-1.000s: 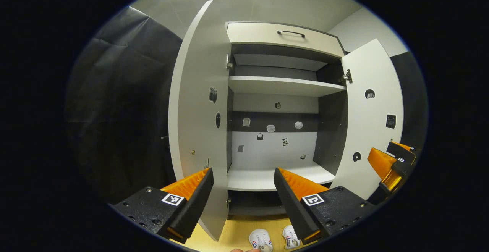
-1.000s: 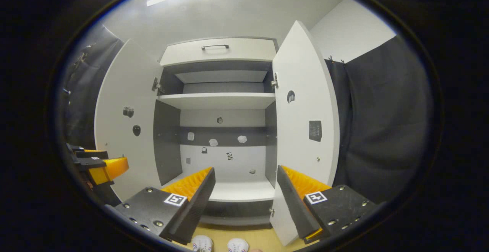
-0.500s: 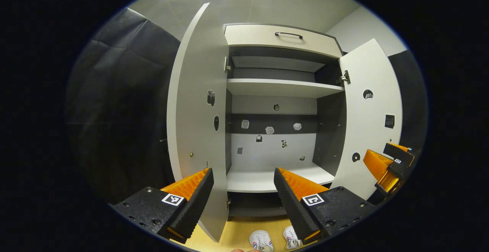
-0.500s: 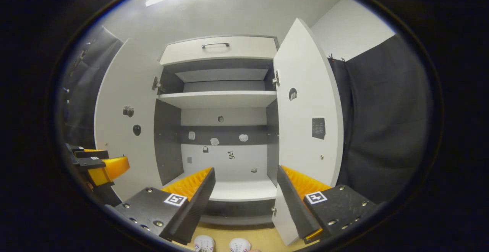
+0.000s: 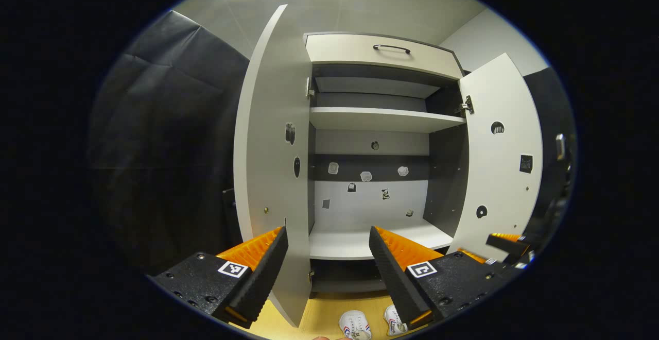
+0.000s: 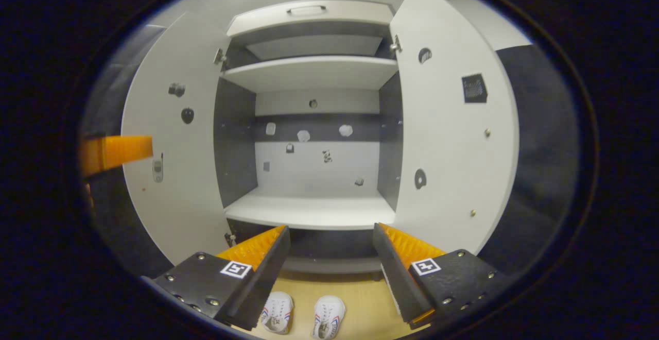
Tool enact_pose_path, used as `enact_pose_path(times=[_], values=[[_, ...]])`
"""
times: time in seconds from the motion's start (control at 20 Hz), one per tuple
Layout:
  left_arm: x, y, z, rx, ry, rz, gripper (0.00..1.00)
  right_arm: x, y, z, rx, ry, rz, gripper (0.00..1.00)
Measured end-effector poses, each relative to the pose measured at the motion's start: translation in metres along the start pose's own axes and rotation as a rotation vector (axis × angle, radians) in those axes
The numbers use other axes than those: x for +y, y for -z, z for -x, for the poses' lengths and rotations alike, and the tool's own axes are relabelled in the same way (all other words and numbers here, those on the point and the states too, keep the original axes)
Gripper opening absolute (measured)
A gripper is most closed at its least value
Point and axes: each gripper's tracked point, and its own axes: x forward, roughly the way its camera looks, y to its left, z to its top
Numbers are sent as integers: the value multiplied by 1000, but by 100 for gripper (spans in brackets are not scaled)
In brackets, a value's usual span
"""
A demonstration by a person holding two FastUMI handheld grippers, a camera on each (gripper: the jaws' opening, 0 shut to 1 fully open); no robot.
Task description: Grab one shoe with the right hand and put it into the shoe cabinet, grab the other shoe with the left hand and put it into the shoe cabinet; then close the right door with the right hand and the left door with the left hand.
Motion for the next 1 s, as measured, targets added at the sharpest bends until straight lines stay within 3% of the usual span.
enact_pose_path(times=[0.15, 0.2, 0.55, 1.0], values=[[6, -6, 2, -11, -8, 1, 96, 12, 65, -23, 161, -46, 35, 94], [9, -8, 3, -15, -11, 3, 96, 15, 87, -30, 215, -64, 37, 84], [27, -14, 8, -33, -33, 4, 96, 41, 240, -48, 591, -152, 25, 84], [44, -10, 9, -25, -65, 0, 96, 48, 354, -47, 884, -181, 29, 83]])
